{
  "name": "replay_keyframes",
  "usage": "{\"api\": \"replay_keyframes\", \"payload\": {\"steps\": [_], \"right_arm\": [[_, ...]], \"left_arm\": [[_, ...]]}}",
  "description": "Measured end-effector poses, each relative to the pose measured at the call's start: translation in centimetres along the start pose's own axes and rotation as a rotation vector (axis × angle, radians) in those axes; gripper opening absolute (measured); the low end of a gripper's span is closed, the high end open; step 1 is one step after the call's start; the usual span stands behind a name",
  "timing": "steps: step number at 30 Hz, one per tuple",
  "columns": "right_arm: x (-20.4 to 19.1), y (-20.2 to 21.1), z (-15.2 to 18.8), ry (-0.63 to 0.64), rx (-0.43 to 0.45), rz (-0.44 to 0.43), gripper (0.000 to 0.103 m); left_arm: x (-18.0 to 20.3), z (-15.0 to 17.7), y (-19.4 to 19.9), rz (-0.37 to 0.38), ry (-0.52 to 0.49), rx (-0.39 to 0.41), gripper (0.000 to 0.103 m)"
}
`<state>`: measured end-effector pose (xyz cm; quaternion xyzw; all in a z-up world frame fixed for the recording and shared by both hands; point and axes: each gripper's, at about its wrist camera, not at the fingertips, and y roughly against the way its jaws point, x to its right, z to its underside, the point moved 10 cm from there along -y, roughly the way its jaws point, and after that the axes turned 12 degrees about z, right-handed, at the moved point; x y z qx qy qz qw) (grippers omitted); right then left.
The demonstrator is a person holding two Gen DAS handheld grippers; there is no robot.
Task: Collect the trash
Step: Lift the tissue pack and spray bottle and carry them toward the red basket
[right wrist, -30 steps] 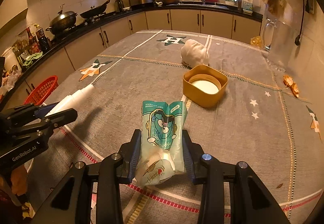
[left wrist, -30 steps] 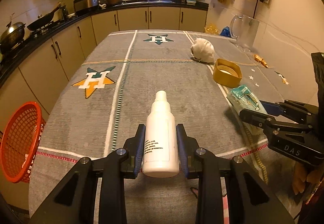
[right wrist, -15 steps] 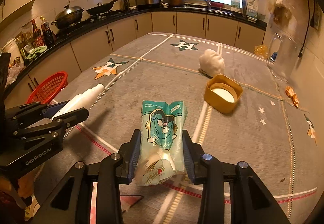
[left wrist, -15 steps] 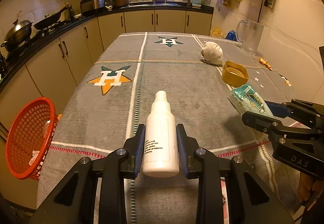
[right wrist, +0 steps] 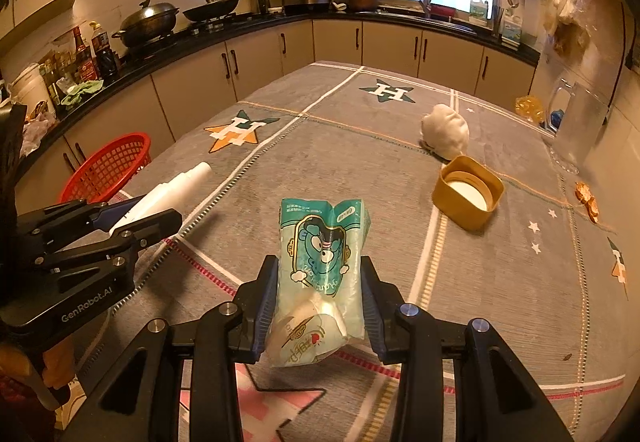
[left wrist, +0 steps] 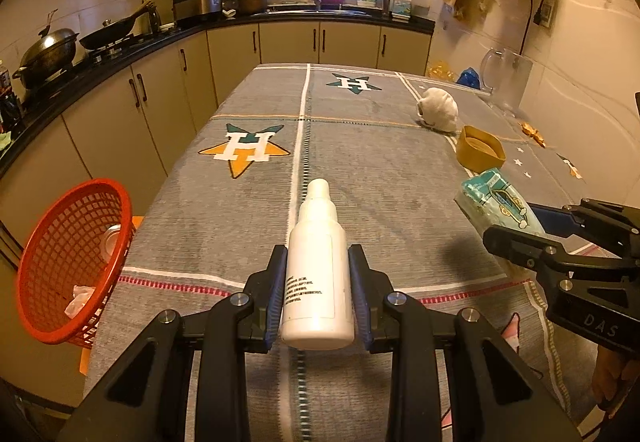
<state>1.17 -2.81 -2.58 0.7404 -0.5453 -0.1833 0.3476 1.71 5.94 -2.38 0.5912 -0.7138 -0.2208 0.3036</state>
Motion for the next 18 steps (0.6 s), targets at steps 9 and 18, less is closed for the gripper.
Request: {"api": "replay_keyframes", "payload": {"steps": [9,18], "right_arm": [[-2.0,0.0,-0.3,0.032,-0.002,-0.009,0.042],[-4.0,-0.2,-1.0,0.063,0.0,-0.022,0.042]], "left_arm": [[-1.4,0.2,0.8,-0.013,0.016,0.017,0.029],[-2.9,0.2,1.8,-0.022,0.039,0.037,0.029]]}}
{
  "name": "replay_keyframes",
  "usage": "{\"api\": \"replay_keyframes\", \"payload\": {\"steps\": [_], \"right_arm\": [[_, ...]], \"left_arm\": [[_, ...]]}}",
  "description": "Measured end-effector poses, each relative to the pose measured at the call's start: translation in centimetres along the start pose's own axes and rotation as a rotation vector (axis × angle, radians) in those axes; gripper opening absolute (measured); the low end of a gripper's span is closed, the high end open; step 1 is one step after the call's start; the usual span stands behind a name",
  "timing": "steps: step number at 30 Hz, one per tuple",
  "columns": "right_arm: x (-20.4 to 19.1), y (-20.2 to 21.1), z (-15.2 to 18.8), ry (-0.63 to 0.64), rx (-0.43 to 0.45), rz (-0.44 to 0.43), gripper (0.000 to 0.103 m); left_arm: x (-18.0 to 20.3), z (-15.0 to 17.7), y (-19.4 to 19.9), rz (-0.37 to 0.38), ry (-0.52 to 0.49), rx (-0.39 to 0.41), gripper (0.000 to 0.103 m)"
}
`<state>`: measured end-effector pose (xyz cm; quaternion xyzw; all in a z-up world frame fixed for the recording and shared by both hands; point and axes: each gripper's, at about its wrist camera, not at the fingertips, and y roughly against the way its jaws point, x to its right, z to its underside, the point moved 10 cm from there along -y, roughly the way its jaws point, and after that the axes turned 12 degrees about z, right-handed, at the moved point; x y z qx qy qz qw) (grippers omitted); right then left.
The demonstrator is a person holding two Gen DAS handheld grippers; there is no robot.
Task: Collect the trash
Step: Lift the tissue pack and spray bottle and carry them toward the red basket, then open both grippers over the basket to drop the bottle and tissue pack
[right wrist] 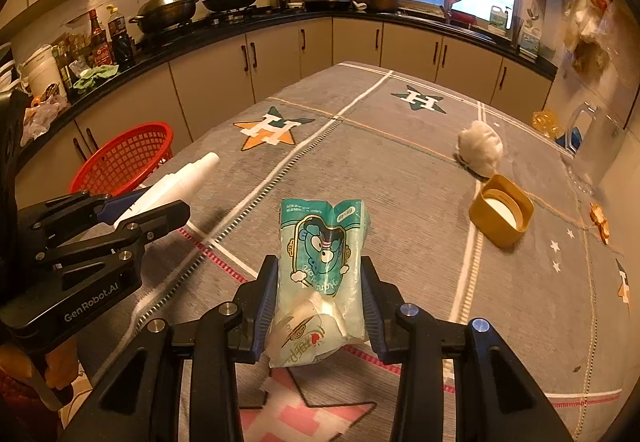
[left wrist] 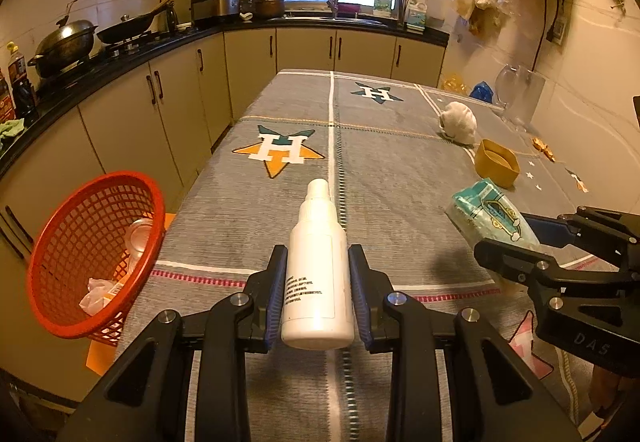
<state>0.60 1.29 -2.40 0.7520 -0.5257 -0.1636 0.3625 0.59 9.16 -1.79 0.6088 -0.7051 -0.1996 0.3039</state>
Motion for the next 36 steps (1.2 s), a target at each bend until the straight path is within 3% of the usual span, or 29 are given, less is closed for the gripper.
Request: {"api": "replay_keyframes", "payload": {"steps": [19,36], "right_arm": [[-4.8,-0.3,-2.4,0.055,0.009,-0.06,0.042],[-11.9,-1.4,-6.1,0.109,0.001,-0.166,0.043]], "left_arm": [[-4.9,-0.7,2.8,-0.043,0.076,0.06,0.029],[-13.2,-0.8,6.4,-0.141,0.192,0.12,0.029]]}}
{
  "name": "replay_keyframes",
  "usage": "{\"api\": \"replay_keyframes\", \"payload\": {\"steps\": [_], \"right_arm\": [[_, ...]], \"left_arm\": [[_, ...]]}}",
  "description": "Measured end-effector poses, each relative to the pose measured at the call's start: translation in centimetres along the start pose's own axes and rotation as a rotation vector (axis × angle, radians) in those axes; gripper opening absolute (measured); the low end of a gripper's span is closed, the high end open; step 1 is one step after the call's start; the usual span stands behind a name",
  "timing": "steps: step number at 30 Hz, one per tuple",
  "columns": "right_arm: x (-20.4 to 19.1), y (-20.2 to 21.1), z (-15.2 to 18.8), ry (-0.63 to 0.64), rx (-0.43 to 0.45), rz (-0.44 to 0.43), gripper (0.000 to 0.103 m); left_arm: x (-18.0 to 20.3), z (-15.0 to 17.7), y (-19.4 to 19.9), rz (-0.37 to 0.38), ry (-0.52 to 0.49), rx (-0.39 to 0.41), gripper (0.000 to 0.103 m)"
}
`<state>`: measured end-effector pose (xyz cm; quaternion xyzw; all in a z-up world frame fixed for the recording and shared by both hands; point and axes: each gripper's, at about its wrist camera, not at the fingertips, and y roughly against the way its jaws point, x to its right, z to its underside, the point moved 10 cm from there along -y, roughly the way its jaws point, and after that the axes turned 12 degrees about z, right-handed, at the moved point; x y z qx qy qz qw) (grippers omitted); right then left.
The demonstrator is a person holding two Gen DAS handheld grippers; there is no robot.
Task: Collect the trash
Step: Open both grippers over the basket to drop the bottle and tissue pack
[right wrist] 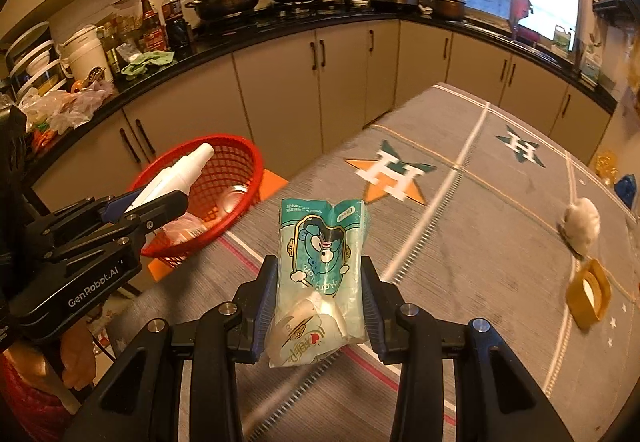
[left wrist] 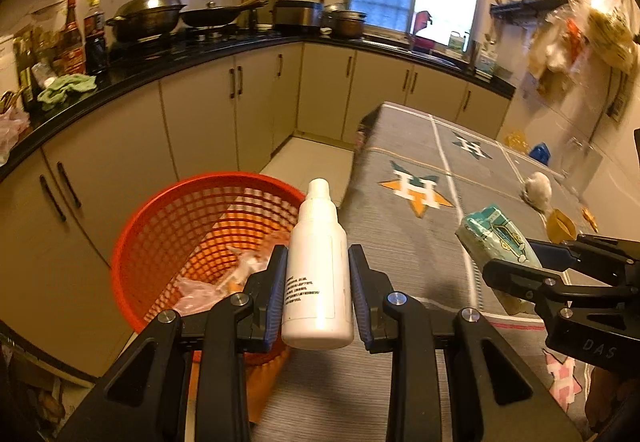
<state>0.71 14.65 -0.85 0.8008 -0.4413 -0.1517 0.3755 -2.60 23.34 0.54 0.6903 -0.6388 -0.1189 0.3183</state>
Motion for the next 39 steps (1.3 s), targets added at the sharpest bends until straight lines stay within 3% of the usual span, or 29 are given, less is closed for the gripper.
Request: {"api": "replay_keyframes", "payload": {"steps": [15,26,39], "right_arm": [[-6.5,-2.2,-4.3,-0.014,-0.023,-0.147,0.044],[-10.5,-5.7,-6.9,-0.065,-0.079,-0.254,0.048],[-12.0,-8.7,-7.5,-0.087,-0.116,-0.273,0.055]], "left_arm": [[-8.1,-0.1,0.2,-0.081,0.101,0.006,0.029],[-10.4,0.9,-1.1,-0.095,0.126,-0.029,0.029],[-11.6,0.9,-1.8,-0.114,0.139,-0.045,0.03]]}}
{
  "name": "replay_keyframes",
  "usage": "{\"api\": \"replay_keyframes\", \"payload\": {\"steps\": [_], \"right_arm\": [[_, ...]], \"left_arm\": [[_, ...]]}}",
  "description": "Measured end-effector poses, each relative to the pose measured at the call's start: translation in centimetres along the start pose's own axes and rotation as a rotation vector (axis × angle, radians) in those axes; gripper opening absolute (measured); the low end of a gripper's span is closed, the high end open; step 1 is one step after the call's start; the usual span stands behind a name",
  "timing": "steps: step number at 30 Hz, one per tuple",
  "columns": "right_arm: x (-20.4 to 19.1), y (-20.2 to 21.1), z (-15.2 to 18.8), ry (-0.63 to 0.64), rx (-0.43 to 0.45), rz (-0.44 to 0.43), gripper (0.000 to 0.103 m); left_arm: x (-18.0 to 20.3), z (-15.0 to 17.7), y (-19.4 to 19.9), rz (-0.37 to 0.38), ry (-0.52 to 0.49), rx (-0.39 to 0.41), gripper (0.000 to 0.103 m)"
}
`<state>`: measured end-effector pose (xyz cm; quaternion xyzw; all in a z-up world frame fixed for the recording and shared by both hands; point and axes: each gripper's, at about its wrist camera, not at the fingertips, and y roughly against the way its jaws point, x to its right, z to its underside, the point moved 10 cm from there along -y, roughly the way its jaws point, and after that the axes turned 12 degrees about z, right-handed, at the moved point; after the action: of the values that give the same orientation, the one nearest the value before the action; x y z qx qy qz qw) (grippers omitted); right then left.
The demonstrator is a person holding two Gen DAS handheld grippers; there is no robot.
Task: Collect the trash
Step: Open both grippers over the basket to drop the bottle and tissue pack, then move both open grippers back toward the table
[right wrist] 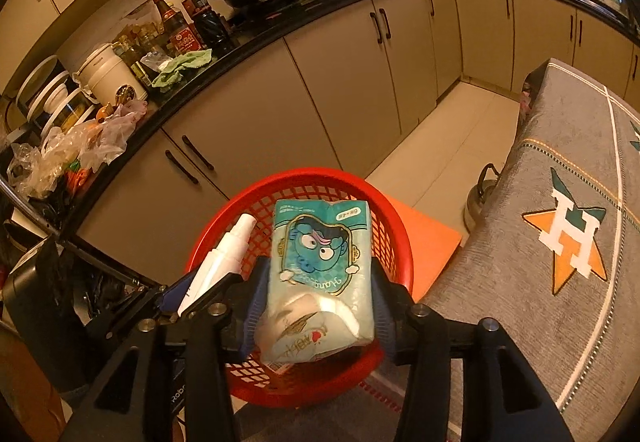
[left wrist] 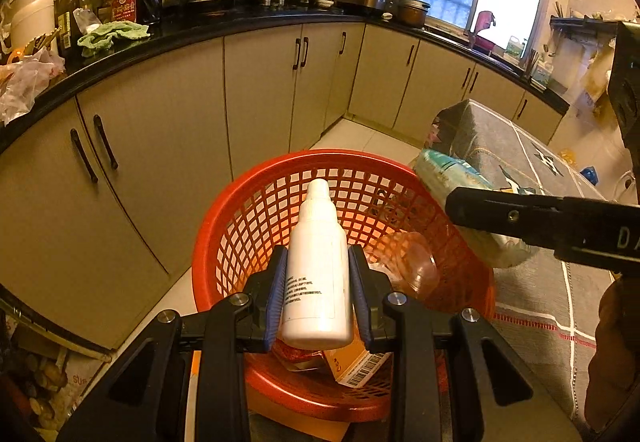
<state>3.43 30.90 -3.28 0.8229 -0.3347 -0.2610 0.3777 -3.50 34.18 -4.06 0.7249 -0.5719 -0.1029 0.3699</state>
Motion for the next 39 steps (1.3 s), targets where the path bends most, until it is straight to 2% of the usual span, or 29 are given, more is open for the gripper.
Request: {"api": "replay_keyframes", "payload": {"steps": [2,5,12,19,24,30,36,39], "right_arm": [[0.1,0.2,-0.1,-0.003,0.006,-0.003,0.06],[0.2,0.9,-0.3,-0.002,0.02,-0.006,0.06],[1.6,3.3,0.0,-0.027,0.056,-0.006,0.06],[6.1,6.5,1.9,-0.089,0.081,0.039,0.06],[11.2,9.5,3.6,-0.156,0.109,0.098,0.06],[20.2,14.5,6.2,-0.307,0.162,0.2,0.06],[29.5,19.9,8.3,-0.458,0.234,0.39,0.06],[33.9,22.1,9.3,-0.51,0.25,0.521,0.06]], "left_arm": [[0.1,-0.1,0.1,0.002,0.003,0.003,0.032],[0.1,-0.3,0.3,-0.005,0.002,0.011,0.04],[1.7,-0.3,1.1,0.009,-0.016,0.019,0.041],[5.9,0.2,1.3,0.059,-0.063,0.008,0.045],[10.3,0.8,1.2,0.107,-0.116,-0.009,0.045],[16.2,1.7,1.0,0.15,-0.191,-0.028,0.045],[22.2,2.9,1.1,0.18,-0.284,-0.057,0.045],[24.9,3.3,1.2,0.187,-0.335,-0.064,0.047]]}}
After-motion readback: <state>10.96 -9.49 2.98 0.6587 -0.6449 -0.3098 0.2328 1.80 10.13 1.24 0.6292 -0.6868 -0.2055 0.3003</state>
